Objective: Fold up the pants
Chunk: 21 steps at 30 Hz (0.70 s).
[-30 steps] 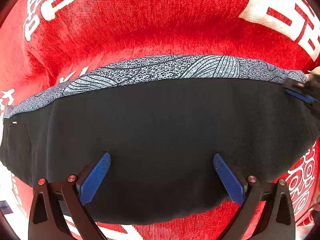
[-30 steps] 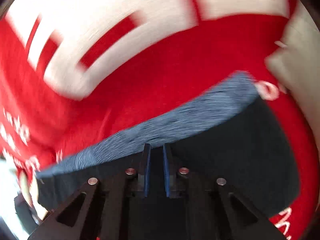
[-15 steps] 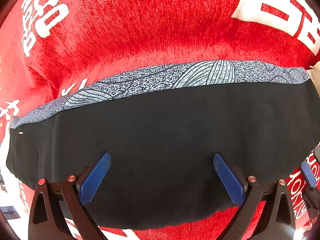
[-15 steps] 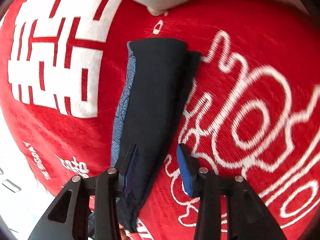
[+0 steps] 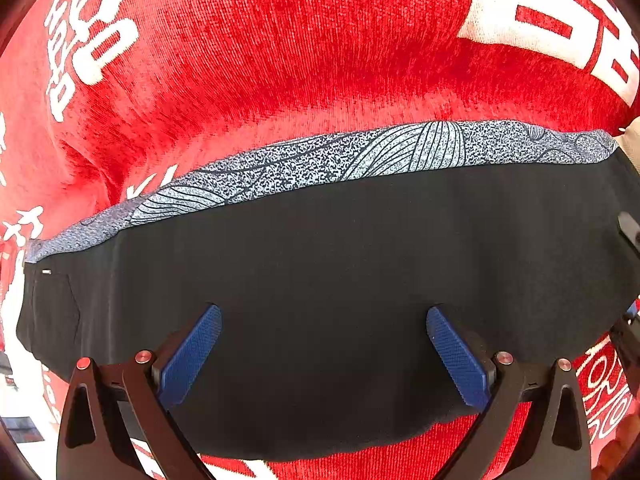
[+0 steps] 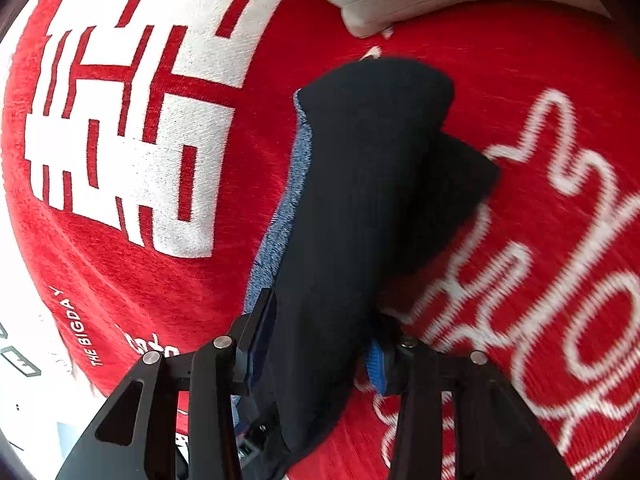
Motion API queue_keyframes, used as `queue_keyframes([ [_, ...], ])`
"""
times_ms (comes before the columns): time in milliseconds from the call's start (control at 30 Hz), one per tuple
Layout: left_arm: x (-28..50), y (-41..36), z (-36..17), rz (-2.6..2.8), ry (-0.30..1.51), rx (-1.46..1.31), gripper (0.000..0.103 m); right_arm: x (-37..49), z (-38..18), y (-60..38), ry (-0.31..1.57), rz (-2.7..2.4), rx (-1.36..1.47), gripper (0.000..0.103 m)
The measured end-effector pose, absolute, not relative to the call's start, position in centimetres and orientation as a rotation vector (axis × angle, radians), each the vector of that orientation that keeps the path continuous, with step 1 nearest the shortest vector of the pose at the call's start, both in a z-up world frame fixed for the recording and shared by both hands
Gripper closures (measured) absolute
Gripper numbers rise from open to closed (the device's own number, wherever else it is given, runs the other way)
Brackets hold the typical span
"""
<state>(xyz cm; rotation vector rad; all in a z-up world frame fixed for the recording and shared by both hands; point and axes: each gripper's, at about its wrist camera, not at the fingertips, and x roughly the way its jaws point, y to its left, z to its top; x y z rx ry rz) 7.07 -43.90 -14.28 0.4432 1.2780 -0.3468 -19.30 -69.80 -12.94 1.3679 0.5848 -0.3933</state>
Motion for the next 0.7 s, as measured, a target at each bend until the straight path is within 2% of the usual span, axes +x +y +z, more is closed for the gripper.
queue_keyframes([
  [67, 6.9, -44.1, -13.3, -0.342, 1.274, 0.447, 0.000, -18.9, -13.1, -70.2, 0.587, -0.368, 1.398, 0.057],
  [167, 6.6, -44.5, -11.4, -0.371, 1.235, 0.410, 0.000, -19.2, -13.3, -70.8, 0.615, -0.355, 1.443, 0.063],
  [300, 6.5, -44.9, -10.5, -0.392, 1.227, 0.413, 0.000, -21.5, -12.8, -70.6, 0.643, -0.391, 1.461, 0.062],
  [400, 6.4, -44.4, -10.9, -0.377, 1.235, 0.424, 0.000, -24.6, -12.2, -70.0, 0.608, -0.476, 1.494, 0.047],
  [467, 6.4, -44.2, -11.4, -0.358, 1.248, 0.432, 0.000, -25.2, -12.4, -70.0, 0.558, -0.488, 1.541, 0.041],
  [667, 6.7, -44.5, -11.1, -0.340, 1.252, 0.410, 0.000, -20.2, -12.5, -71.5, 0.553, -0.457, 1.438, 0.037],
  [700, 6.7, -44.7, -11.0, -0.346, 1.251, 0.408, 0.000, -19.3, -12.6, -71.7, 0.547, -0.429, 1.435, 0.041],
])
